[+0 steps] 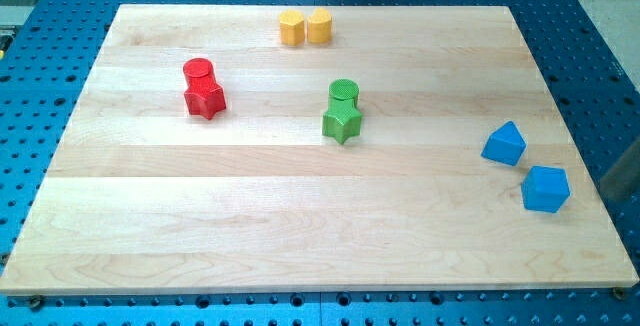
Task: Move the arm below the cube
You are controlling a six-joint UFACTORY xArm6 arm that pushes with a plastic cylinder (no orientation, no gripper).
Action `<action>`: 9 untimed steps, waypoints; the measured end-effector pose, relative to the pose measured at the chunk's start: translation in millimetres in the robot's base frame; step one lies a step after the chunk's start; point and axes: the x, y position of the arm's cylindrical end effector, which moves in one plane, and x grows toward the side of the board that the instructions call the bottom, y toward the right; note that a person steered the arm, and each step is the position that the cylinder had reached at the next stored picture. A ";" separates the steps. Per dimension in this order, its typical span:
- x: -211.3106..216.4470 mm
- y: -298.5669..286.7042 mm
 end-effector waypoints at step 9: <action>-10.7 -115.3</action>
